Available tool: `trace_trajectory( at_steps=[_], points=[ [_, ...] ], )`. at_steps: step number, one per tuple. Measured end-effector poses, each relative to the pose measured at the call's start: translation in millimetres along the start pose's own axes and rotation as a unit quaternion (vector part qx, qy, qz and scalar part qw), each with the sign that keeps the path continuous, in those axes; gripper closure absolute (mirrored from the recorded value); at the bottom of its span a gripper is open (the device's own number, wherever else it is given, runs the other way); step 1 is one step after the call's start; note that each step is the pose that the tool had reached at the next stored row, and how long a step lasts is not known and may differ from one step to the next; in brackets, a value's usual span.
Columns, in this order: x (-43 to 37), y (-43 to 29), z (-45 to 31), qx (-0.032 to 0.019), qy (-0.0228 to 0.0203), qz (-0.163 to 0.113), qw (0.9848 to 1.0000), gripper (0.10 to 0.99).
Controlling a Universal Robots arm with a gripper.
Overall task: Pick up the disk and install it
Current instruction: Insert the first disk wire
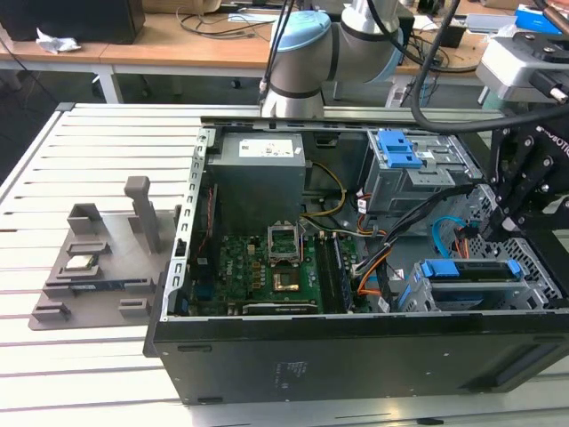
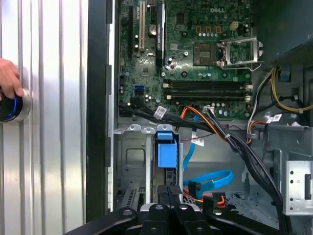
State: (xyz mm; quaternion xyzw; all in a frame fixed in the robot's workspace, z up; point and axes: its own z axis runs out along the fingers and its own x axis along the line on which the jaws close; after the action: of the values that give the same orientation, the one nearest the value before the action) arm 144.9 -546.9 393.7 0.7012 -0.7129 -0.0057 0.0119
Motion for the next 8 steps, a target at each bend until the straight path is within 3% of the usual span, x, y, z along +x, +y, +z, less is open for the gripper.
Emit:
trace_trajectory(
  at_steps=[2,4,5,8],
  points=[
    [-2.5,-14.2,-0.4,-0.0002,0.0,0.0,1.0,0.98],
    [-5.5,-23.9,-0.6,-0.0004,0.0001,0.0,1.0,0.98],
    [-10.1,-33.7,-0.7,-0.0006,0.0004,0.0,1.0,0.98],
    [-17.6,-45.5,0.3,-0.0014,0.0007,0.0,1.0,0.98]
  ],
)
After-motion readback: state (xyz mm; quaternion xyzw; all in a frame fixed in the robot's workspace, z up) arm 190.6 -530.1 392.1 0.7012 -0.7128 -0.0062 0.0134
